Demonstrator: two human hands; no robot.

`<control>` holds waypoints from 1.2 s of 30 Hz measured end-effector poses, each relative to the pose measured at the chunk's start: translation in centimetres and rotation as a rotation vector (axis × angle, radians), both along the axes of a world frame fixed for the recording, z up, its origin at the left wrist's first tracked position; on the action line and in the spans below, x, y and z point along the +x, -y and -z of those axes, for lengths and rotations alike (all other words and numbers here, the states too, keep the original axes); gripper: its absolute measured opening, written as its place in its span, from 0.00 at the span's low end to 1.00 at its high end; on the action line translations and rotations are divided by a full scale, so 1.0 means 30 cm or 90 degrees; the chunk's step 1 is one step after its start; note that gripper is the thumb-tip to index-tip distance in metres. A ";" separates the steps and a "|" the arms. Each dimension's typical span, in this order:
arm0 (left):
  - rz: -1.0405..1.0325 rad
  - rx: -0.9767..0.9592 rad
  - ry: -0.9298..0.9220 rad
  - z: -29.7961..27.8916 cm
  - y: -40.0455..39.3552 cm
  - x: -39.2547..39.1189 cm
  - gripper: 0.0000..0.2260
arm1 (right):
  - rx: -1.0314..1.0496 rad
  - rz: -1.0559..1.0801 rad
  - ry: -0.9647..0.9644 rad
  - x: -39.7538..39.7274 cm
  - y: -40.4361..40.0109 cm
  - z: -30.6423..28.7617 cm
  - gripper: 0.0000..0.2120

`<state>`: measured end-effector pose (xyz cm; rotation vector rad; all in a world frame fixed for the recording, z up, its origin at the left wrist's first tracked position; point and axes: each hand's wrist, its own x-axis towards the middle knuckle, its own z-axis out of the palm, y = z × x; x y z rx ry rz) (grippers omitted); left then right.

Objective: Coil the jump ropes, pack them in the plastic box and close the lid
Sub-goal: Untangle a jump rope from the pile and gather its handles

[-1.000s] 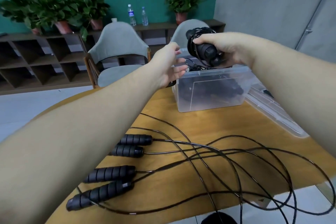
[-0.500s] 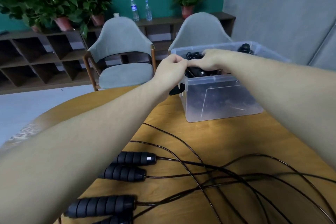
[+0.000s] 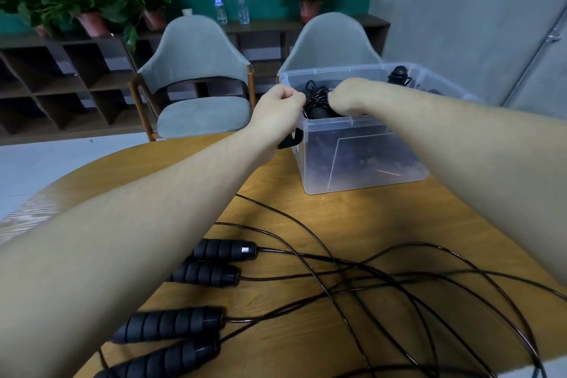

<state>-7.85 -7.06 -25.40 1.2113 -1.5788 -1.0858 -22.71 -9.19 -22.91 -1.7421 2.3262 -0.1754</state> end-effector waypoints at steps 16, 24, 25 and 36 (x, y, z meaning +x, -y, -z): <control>0.075 0.088 0.179 0.078 -0.342 0.338 0.03 | -0.278 -0.291 0.145 0.250 -0.424 0.104 0.13; 0.174 0.059 0.427 0.239 -0.465 0.577 0.18 | -0.009 -0.367 0.158 0.385 -0.596 0.312 0.25; 0.205 0.058 0.454 0.249 -0.471 0.595 0.20 | 0.005 -0.358 0.161 0.391 -0.610 0.341 0.27; 0.271 -0.093 0.718 0.333 -0.422 0.556 0.35 | -0.054 -0.177 0.098 0.348 -0.670 0.503 0.30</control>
